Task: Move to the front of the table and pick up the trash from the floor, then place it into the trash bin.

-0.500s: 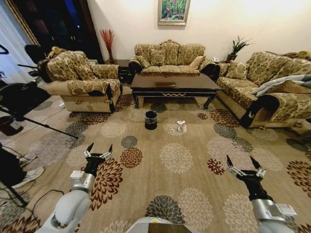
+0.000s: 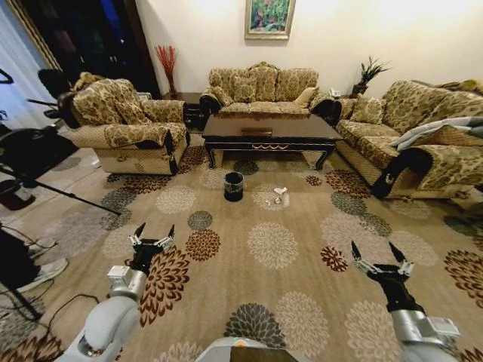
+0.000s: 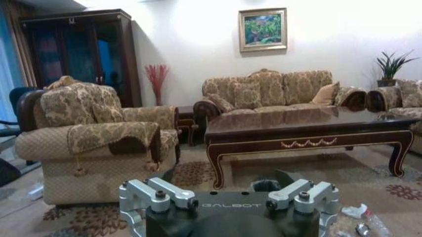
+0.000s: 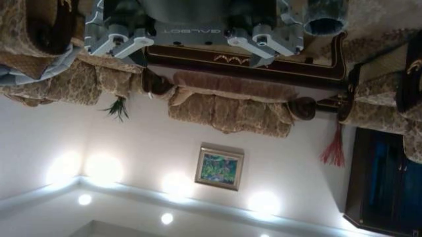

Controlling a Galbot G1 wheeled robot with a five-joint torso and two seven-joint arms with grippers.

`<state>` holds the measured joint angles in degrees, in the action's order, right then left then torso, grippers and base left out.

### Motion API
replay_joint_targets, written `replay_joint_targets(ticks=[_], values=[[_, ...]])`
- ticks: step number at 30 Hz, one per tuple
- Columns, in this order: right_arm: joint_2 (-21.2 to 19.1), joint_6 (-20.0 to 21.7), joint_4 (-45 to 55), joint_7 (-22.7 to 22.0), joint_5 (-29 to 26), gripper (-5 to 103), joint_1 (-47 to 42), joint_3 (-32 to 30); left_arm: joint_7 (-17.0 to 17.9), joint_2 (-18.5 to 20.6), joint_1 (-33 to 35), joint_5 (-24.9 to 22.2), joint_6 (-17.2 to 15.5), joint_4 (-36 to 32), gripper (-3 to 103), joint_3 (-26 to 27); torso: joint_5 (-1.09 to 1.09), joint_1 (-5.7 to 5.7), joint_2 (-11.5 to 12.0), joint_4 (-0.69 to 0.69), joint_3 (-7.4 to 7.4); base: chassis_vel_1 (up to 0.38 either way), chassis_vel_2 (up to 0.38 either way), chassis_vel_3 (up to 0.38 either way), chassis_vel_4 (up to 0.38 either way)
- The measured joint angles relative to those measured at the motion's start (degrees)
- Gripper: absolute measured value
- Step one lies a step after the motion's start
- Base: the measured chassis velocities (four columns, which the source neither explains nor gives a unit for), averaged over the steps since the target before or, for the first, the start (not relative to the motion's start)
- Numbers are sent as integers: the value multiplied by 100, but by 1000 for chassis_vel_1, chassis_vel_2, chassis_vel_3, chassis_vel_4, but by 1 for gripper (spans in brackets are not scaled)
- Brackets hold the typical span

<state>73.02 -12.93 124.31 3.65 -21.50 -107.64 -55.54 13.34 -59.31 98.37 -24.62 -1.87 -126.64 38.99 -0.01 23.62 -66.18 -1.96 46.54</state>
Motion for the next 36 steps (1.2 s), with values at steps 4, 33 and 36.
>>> replay_joint_targets(ticks=[4,33,36], values=[[21,-48,-16,0,26,100,-4,-2,22,17,-51,-79,-17,11,100,20,3,-1,0,-2,0,-147,-166,169,173],[9,-2,-366,-74,51,100,135,130,41,-125,-38,139,-227,123,100,-143,2,-270,603,3,-325,-11,-10,5,10],[20,-144,-439,23,14,100,152,148,40,-133,-66,145,-222,173,100,-145,2,-310,692,3,-375,0,0,0,0]])
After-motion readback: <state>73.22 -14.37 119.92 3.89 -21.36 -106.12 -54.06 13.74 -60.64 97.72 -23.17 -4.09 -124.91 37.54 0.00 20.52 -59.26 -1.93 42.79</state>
